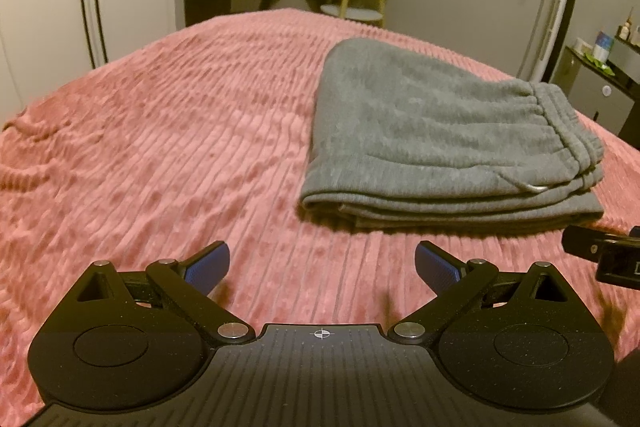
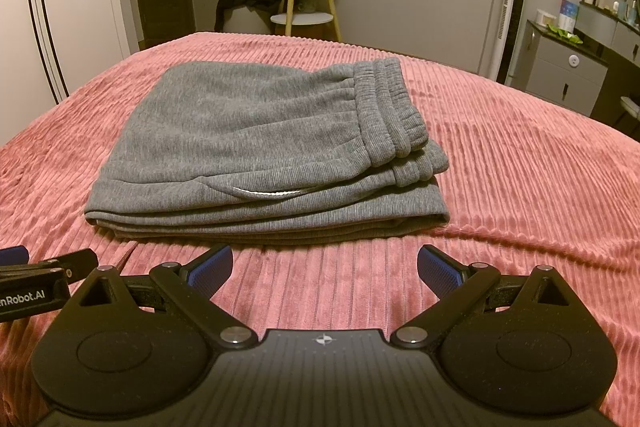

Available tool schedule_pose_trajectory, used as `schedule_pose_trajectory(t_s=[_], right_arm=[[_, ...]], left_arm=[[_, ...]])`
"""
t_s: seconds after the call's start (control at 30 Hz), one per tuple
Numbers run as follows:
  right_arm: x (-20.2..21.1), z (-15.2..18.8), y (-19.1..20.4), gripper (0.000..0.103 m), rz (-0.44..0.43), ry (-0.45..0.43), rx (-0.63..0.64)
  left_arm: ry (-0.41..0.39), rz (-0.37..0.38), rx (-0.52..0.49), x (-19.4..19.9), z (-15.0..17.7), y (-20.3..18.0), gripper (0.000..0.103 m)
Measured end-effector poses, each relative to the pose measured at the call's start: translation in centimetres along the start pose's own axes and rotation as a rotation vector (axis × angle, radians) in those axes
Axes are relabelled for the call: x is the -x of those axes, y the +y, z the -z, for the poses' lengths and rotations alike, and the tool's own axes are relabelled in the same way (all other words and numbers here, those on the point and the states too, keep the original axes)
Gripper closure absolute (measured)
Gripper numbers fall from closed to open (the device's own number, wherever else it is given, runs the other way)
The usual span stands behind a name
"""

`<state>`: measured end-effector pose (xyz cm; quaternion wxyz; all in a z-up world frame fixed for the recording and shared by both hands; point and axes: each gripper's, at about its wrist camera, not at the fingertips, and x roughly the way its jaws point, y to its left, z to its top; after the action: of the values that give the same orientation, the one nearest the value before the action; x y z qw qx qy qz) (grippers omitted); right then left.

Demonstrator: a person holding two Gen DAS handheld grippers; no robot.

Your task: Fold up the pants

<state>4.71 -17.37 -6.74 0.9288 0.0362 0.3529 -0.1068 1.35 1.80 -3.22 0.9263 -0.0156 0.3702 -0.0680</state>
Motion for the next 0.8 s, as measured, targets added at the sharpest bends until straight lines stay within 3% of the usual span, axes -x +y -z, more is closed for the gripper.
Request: schedule_pose_trajectory(t_s=[0.27,0.8], right_arm=[[0.0,0.0,0.0,0.004,0.001,0.0,-0.001],[-0.1,0.1,-0.1,0.004,0.008,0.009,-0.002]], left_arm=[[-0.027,0.011,-0.002,0.4,-0.1,-0.2,0.002],[-0.033,0.062,0.093,0.4,-0.1,1.0,0.0]])
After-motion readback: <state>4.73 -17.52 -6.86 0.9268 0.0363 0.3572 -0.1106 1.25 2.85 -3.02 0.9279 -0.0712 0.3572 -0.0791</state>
